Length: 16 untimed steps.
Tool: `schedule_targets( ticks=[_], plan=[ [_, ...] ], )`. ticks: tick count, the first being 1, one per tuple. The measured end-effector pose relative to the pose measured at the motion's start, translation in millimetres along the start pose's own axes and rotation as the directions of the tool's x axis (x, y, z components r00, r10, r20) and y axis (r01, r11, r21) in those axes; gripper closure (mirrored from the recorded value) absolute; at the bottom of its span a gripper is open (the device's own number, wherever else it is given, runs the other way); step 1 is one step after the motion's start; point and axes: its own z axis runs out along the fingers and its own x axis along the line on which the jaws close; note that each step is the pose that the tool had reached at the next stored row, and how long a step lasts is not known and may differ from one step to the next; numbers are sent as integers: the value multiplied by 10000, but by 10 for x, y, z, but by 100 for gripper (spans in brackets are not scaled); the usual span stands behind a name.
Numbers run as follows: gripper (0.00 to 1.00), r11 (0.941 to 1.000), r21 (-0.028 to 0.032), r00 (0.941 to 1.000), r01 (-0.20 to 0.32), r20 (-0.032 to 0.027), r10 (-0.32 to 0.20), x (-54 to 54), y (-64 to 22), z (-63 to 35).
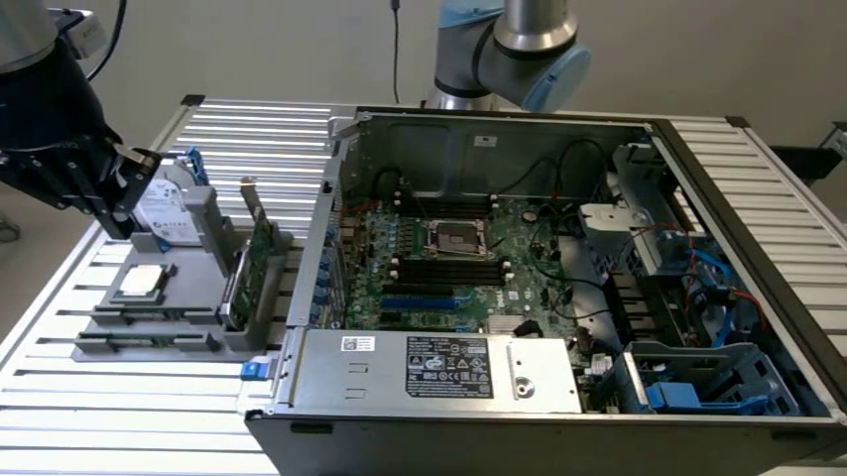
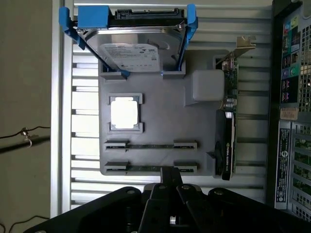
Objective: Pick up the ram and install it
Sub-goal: 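Pick up the ram and move it above insertion slot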
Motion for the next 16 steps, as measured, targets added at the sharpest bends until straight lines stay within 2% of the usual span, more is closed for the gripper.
schedule_targets(
  ticks=[4, 8, 12, 16],
  plan=[
    [89, 9974, 17, 9974, 718, -37, -717, 0, 0, 0],
    [89, 9896, 32, 9895, 1441, -74, -1441, 0, 0, 1],
    [89, 9763, 43, 9762, 2165, -112, -2164, 0, 0, 3],
    [89, 9582, 53, 9581, 2860, -151, -2859, 0, 0, 4]
  ],
)
